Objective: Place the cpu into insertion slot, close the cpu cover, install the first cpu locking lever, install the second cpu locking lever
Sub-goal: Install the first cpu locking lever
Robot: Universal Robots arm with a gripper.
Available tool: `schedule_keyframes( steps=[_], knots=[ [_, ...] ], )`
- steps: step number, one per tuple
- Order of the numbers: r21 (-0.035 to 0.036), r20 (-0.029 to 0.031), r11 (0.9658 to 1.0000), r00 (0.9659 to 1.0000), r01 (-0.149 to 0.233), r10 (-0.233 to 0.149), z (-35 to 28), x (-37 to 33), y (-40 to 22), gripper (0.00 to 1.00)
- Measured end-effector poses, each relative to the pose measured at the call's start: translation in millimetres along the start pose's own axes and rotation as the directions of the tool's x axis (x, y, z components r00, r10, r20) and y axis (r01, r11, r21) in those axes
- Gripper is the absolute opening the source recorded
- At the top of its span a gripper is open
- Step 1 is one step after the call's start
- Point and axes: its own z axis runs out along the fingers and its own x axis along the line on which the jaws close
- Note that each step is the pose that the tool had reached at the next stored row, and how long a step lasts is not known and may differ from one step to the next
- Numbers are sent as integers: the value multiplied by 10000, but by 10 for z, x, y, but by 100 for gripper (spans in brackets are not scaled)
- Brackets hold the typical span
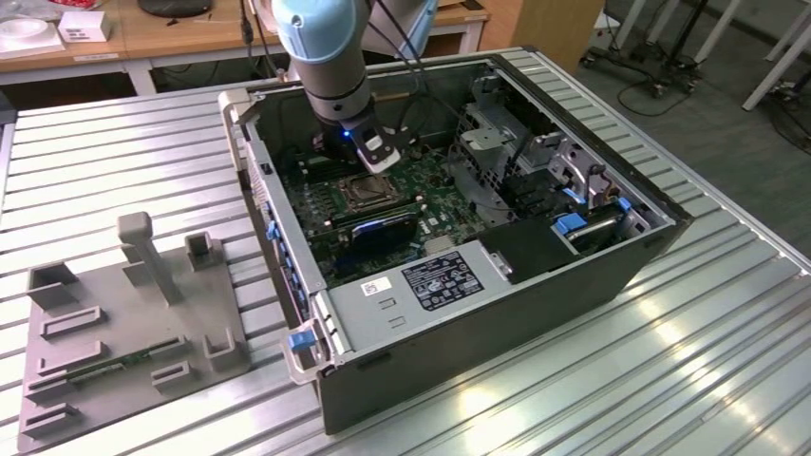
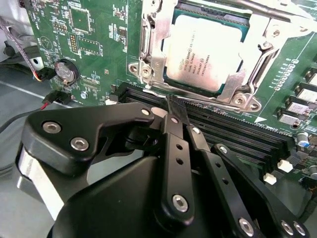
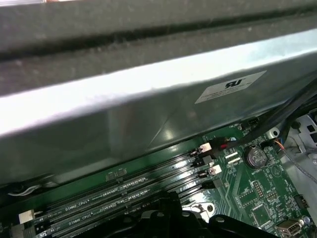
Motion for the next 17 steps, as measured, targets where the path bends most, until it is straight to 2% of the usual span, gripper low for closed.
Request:
schedule_keyframes(
  steps=[17],
  knots=[
    [25,40,9999,9999,-106,106,-31,2,37,11]
  ],
)
